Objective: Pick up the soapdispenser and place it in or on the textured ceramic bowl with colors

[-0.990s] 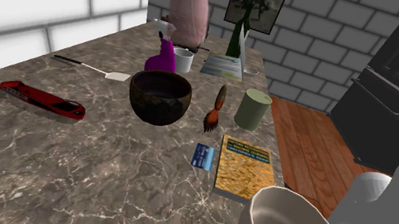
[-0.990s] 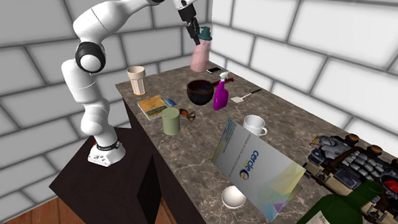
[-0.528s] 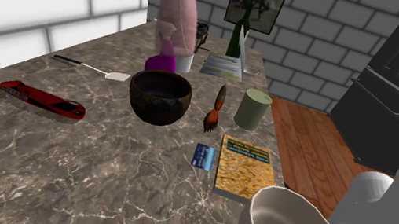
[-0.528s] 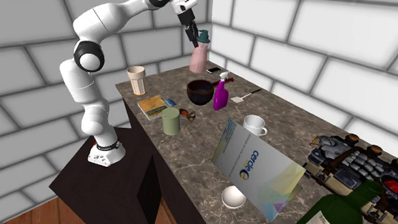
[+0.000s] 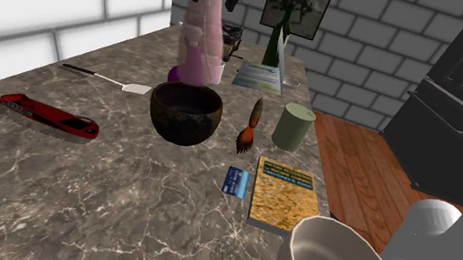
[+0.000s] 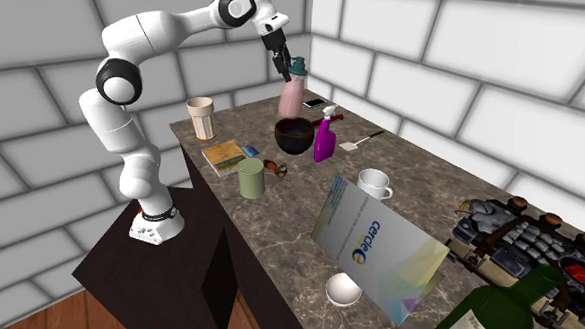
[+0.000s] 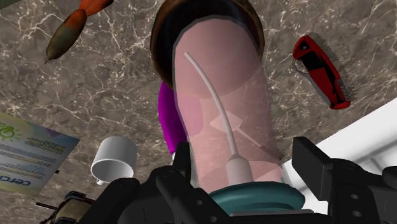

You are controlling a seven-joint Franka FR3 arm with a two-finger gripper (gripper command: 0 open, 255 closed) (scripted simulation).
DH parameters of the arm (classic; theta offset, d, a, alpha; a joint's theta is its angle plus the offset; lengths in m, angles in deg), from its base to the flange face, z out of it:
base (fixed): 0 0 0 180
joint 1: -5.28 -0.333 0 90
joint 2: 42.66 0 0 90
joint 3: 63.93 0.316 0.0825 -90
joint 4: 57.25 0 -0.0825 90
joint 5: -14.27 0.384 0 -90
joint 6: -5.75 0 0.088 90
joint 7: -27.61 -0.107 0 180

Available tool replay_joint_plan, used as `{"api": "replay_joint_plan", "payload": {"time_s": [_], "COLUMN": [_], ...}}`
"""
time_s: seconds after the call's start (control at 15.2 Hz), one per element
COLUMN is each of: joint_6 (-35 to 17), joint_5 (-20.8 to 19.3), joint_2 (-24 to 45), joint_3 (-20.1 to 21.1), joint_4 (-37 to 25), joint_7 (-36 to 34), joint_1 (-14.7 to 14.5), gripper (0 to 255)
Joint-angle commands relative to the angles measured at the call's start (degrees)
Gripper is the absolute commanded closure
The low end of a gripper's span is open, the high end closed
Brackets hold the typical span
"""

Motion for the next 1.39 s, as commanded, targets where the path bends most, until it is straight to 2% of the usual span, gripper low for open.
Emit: {"api": "replay_joint_plan", "payload": {"time_s": [0.0,0.53,0.99,1.06,1.32], "joint_6": [-1.8,-8.2,-8.2,-8.2,-8.2], "joint_5": [0.2,0.5,0.5,0.5,0.5], "joint_2": [-0.8,-3.5,-3.5,-3.5,-3.5], "joint_3": [-0.1,-0.5,-0.5,-0.5,-0.5], "joint_4": [2.5,11.5,11.5,11.5,11.5], "joint_7": [-0.1,-0.7,-0.7,-0.7,-0.7], "joint_1": [0.0,0.1,0.1,0.1,0.1], "gripper": [255,255,255,0,0]}}
